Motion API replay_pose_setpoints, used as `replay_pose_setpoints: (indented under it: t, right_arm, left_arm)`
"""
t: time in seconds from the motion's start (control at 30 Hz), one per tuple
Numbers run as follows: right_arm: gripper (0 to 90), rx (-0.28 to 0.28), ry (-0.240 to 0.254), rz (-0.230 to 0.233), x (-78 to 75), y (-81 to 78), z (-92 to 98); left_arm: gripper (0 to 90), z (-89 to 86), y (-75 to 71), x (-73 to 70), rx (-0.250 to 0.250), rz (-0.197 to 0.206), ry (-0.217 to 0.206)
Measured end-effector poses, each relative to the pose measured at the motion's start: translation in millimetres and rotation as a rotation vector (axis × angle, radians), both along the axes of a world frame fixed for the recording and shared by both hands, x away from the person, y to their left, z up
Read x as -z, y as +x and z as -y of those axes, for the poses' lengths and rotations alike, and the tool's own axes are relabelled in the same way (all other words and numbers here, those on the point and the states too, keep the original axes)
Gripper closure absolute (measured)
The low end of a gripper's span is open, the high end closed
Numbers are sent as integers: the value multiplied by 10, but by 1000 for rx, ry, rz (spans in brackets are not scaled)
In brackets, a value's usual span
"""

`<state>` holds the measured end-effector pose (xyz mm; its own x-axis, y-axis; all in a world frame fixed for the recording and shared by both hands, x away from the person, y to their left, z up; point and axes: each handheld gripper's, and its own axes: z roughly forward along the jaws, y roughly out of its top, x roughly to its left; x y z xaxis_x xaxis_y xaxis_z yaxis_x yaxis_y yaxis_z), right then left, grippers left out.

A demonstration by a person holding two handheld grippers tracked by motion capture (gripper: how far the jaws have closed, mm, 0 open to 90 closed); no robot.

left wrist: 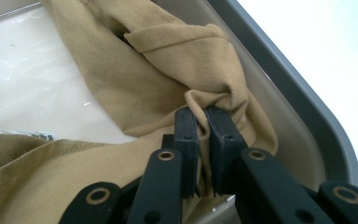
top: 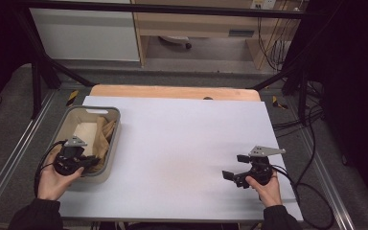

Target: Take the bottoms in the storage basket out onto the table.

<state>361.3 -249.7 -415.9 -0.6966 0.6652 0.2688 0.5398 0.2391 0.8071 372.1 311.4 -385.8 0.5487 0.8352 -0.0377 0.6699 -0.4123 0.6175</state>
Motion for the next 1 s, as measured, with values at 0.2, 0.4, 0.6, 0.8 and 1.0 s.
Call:
replay_pose_setpoints:
  t: [0.2,0.4,0.6,0.8,1.0]
  right_arm:
    - [6,0,1,0,-1,-1,1]
    - [6,1,1,1,0,1,0]
    - [6,0,0,0,-1,1,0]
    - [6,0,1,0,0,1,0]
    - [6,0,0,0,0,1,1]
  left_arm:
    - [848,-15,-4,-7,0,5,-9]
    - [856,-29,-11,-25,-6,12,-22]
    - [858,-45,-21,-56,-12,22,-39]
    - [859,-46,-35,-89,-18,31,-50]
    - [859,-51,-48,-117,-27,40,-63]
